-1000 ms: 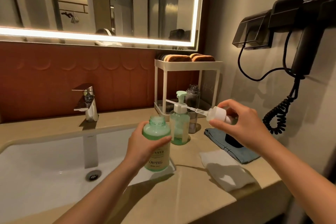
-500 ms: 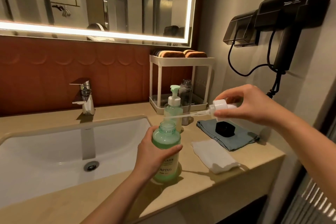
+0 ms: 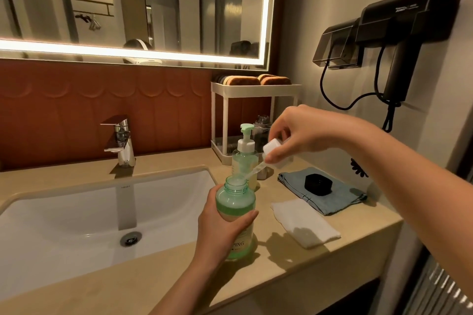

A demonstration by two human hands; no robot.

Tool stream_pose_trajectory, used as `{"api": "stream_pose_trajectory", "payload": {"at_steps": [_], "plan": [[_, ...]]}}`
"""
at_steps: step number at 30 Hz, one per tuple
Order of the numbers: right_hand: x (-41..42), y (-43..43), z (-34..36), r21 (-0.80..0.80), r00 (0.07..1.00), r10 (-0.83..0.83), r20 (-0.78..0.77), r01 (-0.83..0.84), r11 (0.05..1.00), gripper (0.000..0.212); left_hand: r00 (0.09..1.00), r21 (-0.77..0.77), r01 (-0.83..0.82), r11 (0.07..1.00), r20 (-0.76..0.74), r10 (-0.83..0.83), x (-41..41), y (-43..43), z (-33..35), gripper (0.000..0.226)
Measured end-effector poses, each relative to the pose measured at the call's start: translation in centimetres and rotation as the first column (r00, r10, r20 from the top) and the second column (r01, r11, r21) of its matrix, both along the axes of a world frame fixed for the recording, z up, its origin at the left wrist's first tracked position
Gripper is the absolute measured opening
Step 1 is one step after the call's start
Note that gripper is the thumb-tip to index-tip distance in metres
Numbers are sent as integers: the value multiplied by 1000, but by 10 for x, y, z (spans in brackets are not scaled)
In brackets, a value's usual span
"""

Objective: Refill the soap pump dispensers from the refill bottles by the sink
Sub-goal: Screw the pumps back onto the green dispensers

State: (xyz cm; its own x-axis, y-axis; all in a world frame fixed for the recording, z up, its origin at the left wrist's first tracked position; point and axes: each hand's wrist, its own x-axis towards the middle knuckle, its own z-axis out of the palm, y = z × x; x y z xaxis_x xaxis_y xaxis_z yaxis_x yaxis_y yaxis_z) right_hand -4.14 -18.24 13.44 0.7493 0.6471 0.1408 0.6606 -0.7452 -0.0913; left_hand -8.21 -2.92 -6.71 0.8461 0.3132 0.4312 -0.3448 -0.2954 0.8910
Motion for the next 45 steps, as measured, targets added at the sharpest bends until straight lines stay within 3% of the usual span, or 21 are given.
{"api": "stream_pose_trajectory", "payload": {"at_steps": [13, 19, 21, 25, 29, 32, 35, 38, 41, 45], "plan": [[6, 72, -8, -161, 998, 62, -9, -62, 985, 60, 1000, -38, 8, 999, -12, -8, -3, -4, 2, 57], [7, 83, -35, -159, 994, 87, -71, -97, 983, 90, 999, -68, 19, 998, -34, -21, -2, -5, 4, 52], [7, 80, -41, -88, 990, 102, -96, -110, 990, 95, 1000, -61, 17, 998, -23, -18, -3, -5, 4, 54], [10, 54, -41, 225, 950, 170, -261, -111, 968, 95, 1000, -31, 5, 1000, 11, -5, -2, -3, 2, 61], [21, 22, -61, 456, 761, 307, -571, -17, 890, 94, 1000, -18, 10, 1000, 20, -9, -3, -2, 0, 61], [28, 17, -85, 541, 619, 408, -671, 31, 841, 72, 1000, -11, 8, 1000, 18, -8, -2, 0, -2, 62], [31, 26, -98, 610, 584, 471, -661, 53, 791, 51, 1000, -3, 11, 1000, 12, -11, -1, -1, -2, 63], [31, 34, -101, 626, 645, 471, -602, 15, 780, 44, 1000, -5, 13, 1000, 2, -13, -1, -2, -1, 60], [28, 36, -101, 616, 797, 387, -463, -25, 788, 39, 1000, 0, 10, 1000, -8, -10, -1, -2, -2, 60], [18, 48, -104, 558, 947, 203, -250, -30, 829, 53, 1000, 3, 1, 1000, -16, -1, 1, -2, -4, 65]]}}
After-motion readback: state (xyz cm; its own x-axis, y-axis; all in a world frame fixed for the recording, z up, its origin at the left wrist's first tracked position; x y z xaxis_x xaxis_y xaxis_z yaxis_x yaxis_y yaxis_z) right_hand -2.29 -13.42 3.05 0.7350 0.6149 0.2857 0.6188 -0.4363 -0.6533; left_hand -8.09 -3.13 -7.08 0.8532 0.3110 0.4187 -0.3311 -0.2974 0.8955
